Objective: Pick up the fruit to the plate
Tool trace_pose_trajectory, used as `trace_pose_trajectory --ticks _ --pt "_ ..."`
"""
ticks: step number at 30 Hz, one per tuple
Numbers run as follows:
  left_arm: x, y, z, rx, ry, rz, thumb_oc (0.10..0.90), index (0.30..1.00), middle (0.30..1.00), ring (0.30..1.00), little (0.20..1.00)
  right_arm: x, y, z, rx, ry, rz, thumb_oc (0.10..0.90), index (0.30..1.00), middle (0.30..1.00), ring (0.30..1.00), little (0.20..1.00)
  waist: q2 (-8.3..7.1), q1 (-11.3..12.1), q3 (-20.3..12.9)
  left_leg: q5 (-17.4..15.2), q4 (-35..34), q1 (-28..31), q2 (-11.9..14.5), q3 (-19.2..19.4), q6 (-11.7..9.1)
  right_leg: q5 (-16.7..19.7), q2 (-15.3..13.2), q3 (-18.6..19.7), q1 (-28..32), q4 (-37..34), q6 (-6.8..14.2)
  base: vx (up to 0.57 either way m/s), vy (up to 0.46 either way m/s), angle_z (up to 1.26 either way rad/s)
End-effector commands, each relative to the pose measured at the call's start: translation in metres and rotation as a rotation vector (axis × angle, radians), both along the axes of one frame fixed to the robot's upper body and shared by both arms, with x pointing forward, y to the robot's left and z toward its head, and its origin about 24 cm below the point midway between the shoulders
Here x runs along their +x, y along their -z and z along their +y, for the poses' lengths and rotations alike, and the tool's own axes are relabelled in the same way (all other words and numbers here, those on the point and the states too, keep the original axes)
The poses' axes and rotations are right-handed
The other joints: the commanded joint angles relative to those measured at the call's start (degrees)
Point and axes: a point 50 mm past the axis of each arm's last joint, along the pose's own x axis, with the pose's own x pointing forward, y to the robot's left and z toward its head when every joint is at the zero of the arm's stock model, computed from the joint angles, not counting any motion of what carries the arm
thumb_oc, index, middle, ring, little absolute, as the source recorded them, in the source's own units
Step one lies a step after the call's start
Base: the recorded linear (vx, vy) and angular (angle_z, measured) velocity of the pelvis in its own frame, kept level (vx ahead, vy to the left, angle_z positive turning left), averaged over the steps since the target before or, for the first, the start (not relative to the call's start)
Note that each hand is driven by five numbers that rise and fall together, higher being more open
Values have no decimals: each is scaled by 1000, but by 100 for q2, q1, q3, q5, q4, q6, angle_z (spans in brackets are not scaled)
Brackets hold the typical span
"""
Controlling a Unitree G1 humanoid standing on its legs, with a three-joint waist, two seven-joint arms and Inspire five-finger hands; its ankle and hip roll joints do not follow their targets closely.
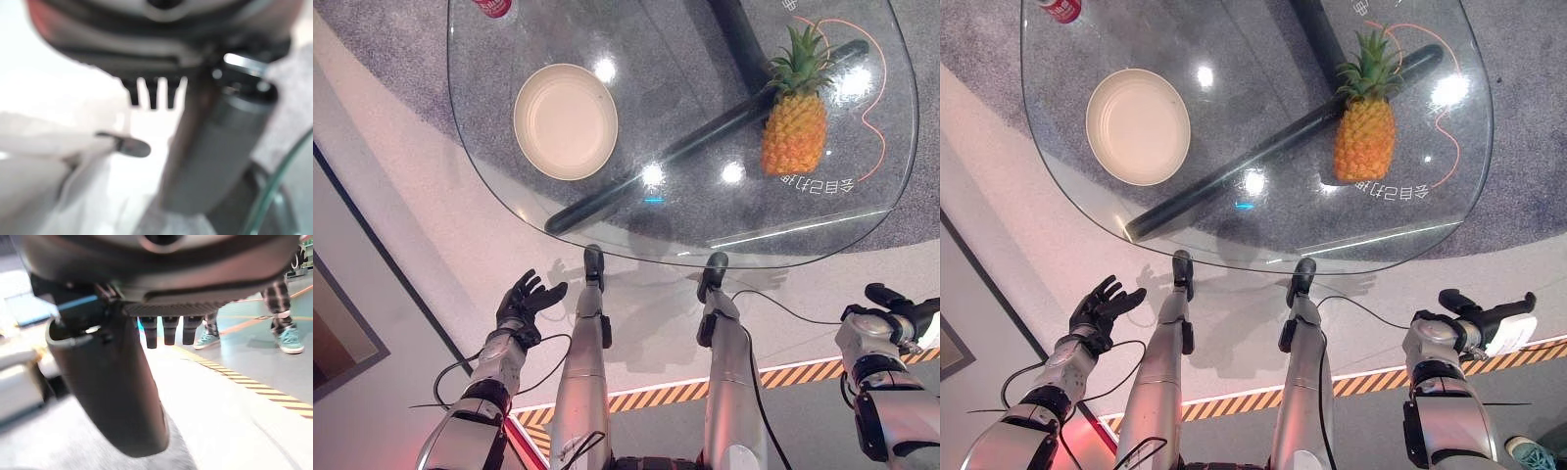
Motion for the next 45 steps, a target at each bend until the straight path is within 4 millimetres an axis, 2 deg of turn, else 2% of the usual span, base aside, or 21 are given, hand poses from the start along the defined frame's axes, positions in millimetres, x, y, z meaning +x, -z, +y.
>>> trace_pose_trajectory --ticks 1,4,6,8,11,12,14,16,17,20,23,25,29,45 --pt "-23 11 23 36 -72 45 800 900 900 900 900 -20 -59 -39 -181 228 -226 800 900 900 900 900 -141 61 -141 -693 712 -270 -272 -179 166 176 124 -144 -9 -171 153 0 0 0" --pt "-24 12 20 29 -73 40 800 900 900 900 900 -10 -87 -28 -244 227 -347 800 900 900 900 900 -137 43 -141 -667 654 -260 -285 -169 165 192 119 -154 -13 -208 147 -7 14 -1" --pt "-24 12 15 21 -77 34 800 900 900 900 900 -2 -112 -10 -310 205 -449 800 900 900 900 900 -135 2 -141 -640 601 -268 -299 -153 165 195 118 -143 -40 -235 131 -21 55 -1" --pt "-25 13 13 14 -80 31 800 900 900 900 900 1 -125 -1 -340 186 -507 800 900 900 900 900 -130 -17 -141 -631 580 -271 -304 -144 166 188 118 -129 -54 -243 128 -12 43 0" --pt "-25 14 10 -3 -82 25 800 900 900 900 900 5 -155 24 -437 91 -643 800 900 900 900 900 -107 -56 -141 -592 505 -278 -327 -126 180 171 130 -91 -87 -279 111 -15 59 -1" --pt "-25 14 9 -3 -82 25 800 900 900 900 900 5 -156 25 -440 88 -647 800 900 900 900 900 -107 -57 -141 -591 504 -279 -327 -125 181 170 130 -90 -88 -279 110 -9 47 -1" --pt "-25 15 7 -14 -83 20 800 900 900 900 900 8 -175 45 -509 -15 -722 800 900 900 900 900 -89 -76 -141 -563 449 -269 -338 -106 184 152 137 -66 -99 -300 96 -6 53 -1" --pt "-25 16 5 -18 -83 18 800 900 900 900 900 10 -182 54 -531 -80 -746 800 900 900 900 900 -85 -82 -141 -551 442 -276 -341 -100 184 142 134 -60 -109 -296 91 -2 36 -1" --pt "-26 17 3 -21 -81 17 800 900 900 900 900 12 -187 66 -558 -166 -757 800 900 900 900 900 -76 -89 -141 -534 430 -278 -344 -90 181 131 126 -56 -121 -292 83 -1 36 -3" --pt "-27 18 3 -26 -81 16 800 900 900 900 900 17 -192 80 -570 -311 -742 800 900 900 900 900 -67 -99 -141 -516 411 -271 -346 -72 176 118 119 -54 -115 -307 73 0 10 -1" --pt "-31 21 4 -30 -85 15 800 900 900 900 900 22 -189 97 -576 -483 -718 800 900 900 900 900 -77 -112 -141 -489 384 -259 -348 -49 169 110 119 -71 -97 -325 61 0 0 0" --pt "-32 21 4 -30 -85 15 800 900 900 900 900 22 -189 98 -580 -495 -717 800 900 900 900 900 -78 -113 -141 -486 380 -256 -350 -48 170 110 118 -72 -93 -328 60 2 2 -2" --pt "-37 25 3 -30 -83 15 800 900 900 900 900 26 -180 121 -585 -698 -676 800 900 900 900 900 -81 -128 -141 -451 329 -219 -347 -3 159 88 114 -106 -53 -352 36 10 2 -3" --pt "-37 27 -3 -36 -75 21 800 900 900 900 900 19 -184 148 -622 -864 -711 800 900 900 900 900 -80 -151 -141 -402 252 -165 -344 78 145 58 136 -125 -31 -327 23 0 0 0"
